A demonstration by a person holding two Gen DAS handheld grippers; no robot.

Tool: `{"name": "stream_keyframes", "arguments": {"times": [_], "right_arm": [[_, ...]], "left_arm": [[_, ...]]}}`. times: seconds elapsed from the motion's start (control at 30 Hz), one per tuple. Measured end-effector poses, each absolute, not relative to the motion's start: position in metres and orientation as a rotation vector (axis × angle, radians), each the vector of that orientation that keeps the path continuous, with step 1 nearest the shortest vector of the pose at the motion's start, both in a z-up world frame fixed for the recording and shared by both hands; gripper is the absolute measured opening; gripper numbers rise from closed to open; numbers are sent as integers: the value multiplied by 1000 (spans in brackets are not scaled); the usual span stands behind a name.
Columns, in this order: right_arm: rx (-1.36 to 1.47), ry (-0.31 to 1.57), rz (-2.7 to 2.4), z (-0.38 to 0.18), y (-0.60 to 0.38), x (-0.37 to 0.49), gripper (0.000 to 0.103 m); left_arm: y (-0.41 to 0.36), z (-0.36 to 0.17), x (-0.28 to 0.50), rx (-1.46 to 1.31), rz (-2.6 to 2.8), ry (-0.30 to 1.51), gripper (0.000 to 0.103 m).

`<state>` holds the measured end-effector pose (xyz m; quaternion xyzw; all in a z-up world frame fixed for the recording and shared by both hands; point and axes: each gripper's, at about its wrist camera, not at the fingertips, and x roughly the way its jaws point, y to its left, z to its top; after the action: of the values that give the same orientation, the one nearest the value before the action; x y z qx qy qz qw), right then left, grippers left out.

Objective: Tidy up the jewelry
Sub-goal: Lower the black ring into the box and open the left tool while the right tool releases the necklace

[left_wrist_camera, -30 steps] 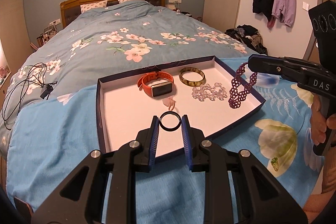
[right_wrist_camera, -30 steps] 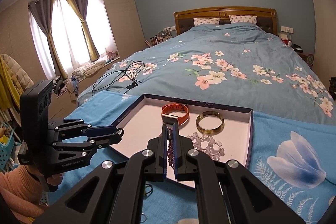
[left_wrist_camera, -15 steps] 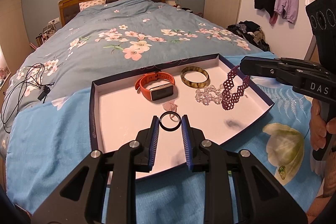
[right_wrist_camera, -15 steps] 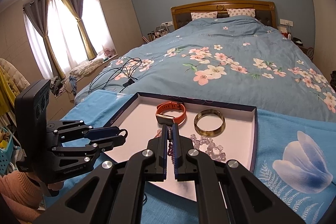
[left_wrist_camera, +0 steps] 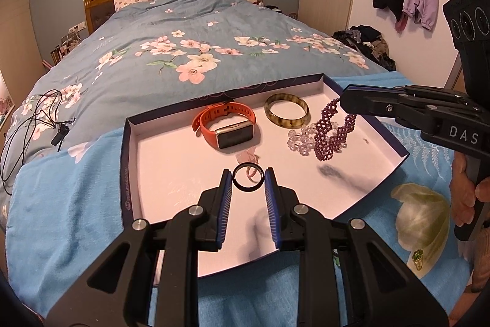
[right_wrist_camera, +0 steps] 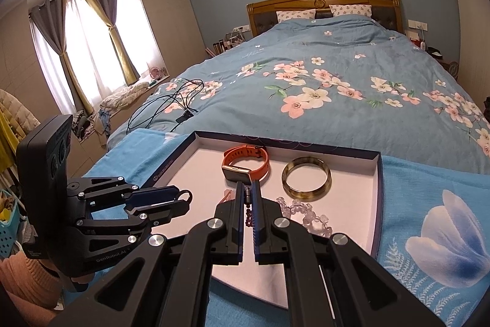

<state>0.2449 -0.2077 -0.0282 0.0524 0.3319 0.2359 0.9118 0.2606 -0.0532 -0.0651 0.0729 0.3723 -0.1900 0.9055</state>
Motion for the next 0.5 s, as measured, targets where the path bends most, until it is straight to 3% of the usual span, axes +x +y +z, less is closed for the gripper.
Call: {"name": "stream_keyframes", "arguments": {"times": [0.5], "right_arm": [[122,705,499,-33,-204,259,3]], "left_arm": [[-61,-86,286,151,-389,834,22]]}}
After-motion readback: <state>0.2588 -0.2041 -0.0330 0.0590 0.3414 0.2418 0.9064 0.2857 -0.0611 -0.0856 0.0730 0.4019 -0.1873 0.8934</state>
